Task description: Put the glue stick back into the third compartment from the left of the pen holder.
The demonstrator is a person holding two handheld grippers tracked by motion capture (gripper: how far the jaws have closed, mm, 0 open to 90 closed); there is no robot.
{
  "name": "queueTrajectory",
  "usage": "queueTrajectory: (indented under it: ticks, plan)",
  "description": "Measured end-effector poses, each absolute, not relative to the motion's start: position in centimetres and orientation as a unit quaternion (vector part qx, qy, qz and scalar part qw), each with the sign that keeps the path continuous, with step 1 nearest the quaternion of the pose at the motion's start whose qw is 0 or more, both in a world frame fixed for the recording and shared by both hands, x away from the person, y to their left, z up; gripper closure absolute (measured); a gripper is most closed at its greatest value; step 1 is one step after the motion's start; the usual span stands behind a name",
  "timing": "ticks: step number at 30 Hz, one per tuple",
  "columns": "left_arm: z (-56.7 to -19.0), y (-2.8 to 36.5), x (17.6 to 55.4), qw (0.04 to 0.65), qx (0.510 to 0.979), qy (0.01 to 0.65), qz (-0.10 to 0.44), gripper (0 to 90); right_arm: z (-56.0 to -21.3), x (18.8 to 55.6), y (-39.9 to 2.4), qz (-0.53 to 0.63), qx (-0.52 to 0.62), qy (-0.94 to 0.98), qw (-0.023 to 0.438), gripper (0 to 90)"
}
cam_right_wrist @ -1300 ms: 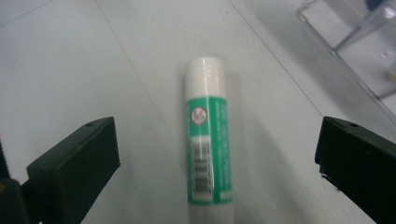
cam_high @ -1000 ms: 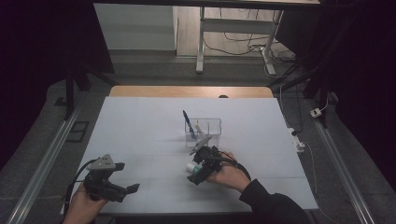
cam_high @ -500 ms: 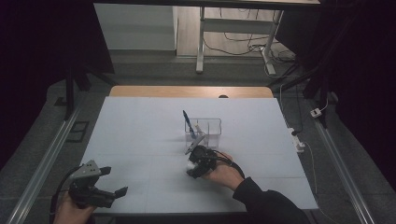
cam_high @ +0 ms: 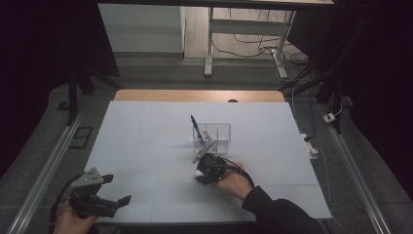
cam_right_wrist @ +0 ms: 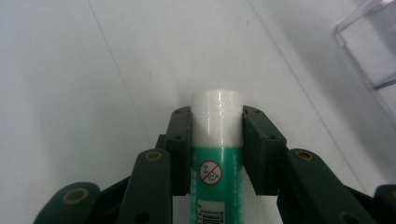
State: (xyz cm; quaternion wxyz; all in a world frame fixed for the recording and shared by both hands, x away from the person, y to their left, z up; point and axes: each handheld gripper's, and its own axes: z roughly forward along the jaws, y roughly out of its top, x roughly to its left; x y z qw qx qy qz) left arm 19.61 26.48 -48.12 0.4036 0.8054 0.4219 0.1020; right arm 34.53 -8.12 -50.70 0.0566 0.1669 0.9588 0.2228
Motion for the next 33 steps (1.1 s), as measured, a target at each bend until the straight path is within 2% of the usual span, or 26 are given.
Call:
queueTrajectory:
  ticks: [10,33]
  plan:
    - [-48.1,26.8,19.3,0.402,0.802,0.429,0.101,0.0,-48.8,34.2,-9.6,0.28,0.168,0.942,0.082,65.5]
    - [-48.0,26.7,18.9,0.389,0.809,0.432,0.087,0.0,-43.4,34.8,-15.9,0.392,0.252,0.876,0.122,65.5]
